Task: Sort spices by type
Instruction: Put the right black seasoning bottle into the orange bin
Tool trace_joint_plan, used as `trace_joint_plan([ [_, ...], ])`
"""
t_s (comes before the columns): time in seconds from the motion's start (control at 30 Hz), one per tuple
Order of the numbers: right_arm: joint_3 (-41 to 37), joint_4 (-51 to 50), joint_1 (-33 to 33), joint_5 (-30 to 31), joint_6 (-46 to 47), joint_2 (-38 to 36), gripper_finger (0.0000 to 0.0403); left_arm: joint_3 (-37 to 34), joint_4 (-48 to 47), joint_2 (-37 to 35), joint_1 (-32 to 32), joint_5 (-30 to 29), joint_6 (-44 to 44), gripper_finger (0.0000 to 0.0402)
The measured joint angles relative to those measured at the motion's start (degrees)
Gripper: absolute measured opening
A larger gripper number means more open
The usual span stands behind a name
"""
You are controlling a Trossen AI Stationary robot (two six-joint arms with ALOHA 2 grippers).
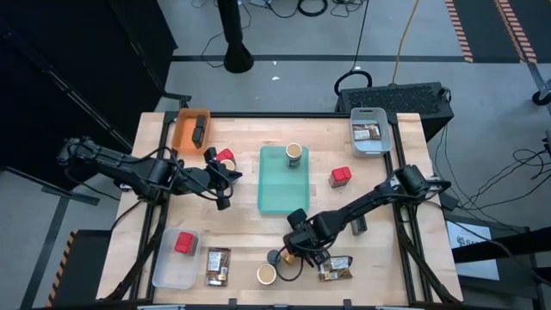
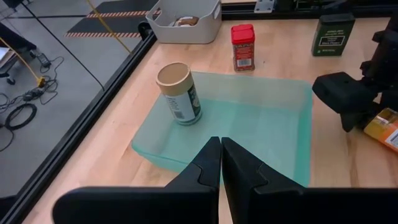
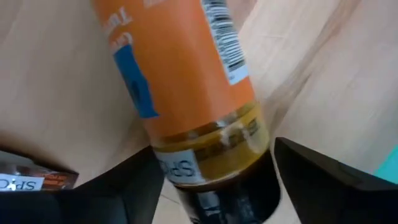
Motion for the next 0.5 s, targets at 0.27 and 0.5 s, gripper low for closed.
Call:
trace_joint_plan([
  [0.27,-0.07,-0.79,-0.12,-1.76,0.94,-0.29,0.0178,0.0,0.0,0.0,0.0,0.0,0.01,0.0018],
  [0.5,0.05,-4.48,-0.17,-1.73,2.94,-0.91,0.0178,0.0,0.02,0.0,0.0,0.0,0.01,0.0018],
])
